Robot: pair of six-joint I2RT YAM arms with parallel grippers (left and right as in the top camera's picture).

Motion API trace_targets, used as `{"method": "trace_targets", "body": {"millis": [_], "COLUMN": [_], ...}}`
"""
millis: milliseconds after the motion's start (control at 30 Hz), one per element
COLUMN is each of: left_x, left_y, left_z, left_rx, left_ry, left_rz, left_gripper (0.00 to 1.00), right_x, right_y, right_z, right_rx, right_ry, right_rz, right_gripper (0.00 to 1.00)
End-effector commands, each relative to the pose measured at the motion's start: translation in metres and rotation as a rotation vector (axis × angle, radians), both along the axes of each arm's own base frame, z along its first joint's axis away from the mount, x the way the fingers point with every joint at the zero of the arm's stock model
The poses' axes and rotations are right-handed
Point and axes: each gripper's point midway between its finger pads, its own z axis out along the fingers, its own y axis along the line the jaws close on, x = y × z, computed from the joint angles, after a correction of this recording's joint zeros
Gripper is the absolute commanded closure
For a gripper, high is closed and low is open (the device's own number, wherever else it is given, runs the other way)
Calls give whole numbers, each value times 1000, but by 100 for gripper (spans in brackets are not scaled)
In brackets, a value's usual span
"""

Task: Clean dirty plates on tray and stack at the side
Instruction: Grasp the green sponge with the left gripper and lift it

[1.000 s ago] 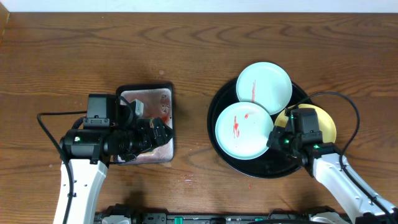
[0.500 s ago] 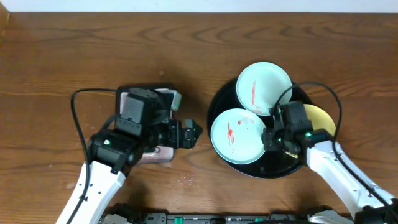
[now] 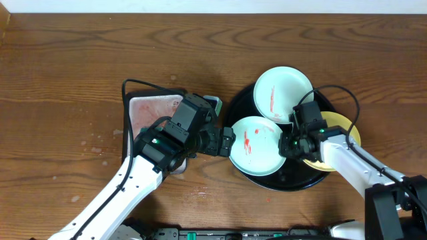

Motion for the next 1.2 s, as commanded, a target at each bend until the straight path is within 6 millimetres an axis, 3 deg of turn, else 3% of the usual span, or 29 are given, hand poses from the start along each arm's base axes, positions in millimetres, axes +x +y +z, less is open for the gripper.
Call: {"method": "trace_targets", "body": {"millis": [0, 67, 167, 267, 367, 500, 567, 700, 800, 833, 967, 1033, 1167], "left_x": [5, 4, 5, 8, 9, 12, 22, 38, 49, 50, 35, 29, 19], "left_y": [-1, 0, -1, -4, -9, -24, -38, -42, 10, 37, 124, 149, 173], "left_z": [10, 9, 10, 12, 13, -3, -19, -25, -25, -24, -29, -41, -81], "left_rx": [-10, -9, -16, -28, -37, -22, -10, 43, 276, 368, 469, 460, 325], "left_ry": [-27, -21, -20, -34, -41, -18, -8, -1, -23, -24, 144, 237, 398], "left_rz": [22, 25, 34, 35, 26, 36, 80, 146, 284, 343, 594, 635, 587], "left_gripper": [5, 5, 6, 6, 6, 6, 14, 21, 21, 20, 20, 19, 20], "right_x": [-5, 11, 34, 36, 27, 22, 21, 20, 20, 19, 17, 17, 17], "right_y": [-8, -27, -42, -39, -51, -33, -24, -19, -16, -13, -12, -12, -12], "right_z": [-24, -23, -5, 4, 2, 1, 2, 3, 3, 4, 3, 3, 3], "right_rx": [-32, -99, -168, -190, -278, -199, -145, -91, -64, -48, -39, -39, -39], "right_ry": [56, -3, -115, -155, -126, -122, -120, -101, -91, -87, -80, -80, -80], "right_rz": [-36, -86, -30, 80, 107, 221, 218, 134, 97, 103, 105, 105, 105], "right_gripper": [95, 99, 99, 99, 99, 99, 99, 97, 89, 85, 77, 75, 68]}}
